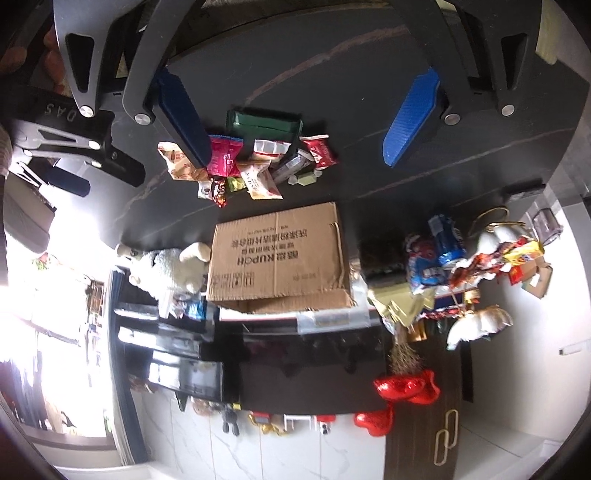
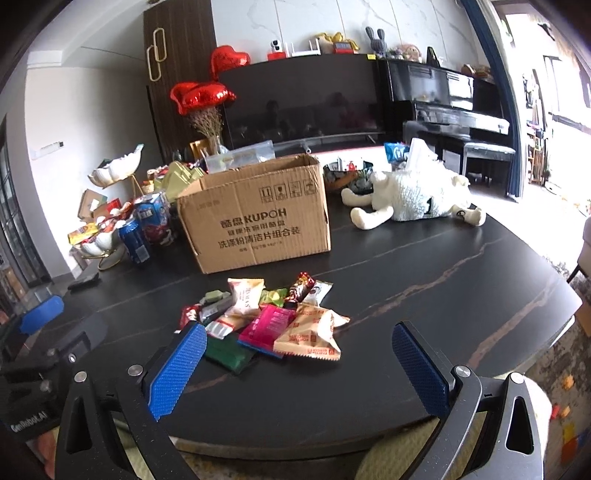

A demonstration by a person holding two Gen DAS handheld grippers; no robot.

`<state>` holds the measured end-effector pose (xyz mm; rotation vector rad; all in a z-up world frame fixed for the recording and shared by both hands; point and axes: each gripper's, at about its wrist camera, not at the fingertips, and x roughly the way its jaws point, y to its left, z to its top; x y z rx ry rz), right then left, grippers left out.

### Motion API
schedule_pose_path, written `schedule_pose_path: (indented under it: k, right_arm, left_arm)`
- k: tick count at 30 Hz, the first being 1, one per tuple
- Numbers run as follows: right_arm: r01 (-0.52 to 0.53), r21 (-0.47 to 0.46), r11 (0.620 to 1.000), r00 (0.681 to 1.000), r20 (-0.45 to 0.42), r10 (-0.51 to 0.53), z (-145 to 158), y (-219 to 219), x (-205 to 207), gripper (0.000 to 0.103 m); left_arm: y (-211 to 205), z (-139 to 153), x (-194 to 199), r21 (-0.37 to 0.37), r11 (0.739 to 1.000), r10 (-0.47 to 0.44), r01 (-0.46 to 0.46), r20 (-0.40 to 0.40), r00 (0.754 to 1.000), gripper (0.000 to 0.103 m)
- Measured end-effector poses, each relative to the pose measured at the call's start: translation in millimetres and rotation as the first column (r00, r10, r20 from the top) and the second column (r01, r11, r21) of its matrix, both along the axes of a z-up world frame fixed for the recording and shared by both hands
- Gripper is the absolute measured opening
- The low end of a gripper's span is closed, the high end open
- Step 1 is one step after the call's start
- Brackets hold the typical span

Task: Organize snacks
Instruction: 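Grasp the orange biscuit bag with the right tool while the left tool grasps the white DENMARK bag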

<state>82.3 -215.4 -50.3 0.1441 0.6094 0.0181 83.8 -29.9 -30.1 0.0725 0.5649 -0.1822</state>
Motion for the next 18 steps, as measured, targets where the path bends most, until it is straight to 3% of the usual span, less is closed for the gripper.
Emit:
schedule_pose_path:
  k: [10,18]
  right_arm:
    - [0.011,0.101,0.995,0.994,-0.113,0.0,-20,-10,59,0.089]
    - [0.034,0.16,0.987,0.979,-0.205,0.0,-50,-20,87,0.078]
  left_arm:
    - [-15,-16,61,-0.033,0.997,-0.07,0.067,-0.088,0.994,0.083]
    - [-32,-45,101,-0.044,0.993,-0.12,0.114,-0.168,0.979,0.07]
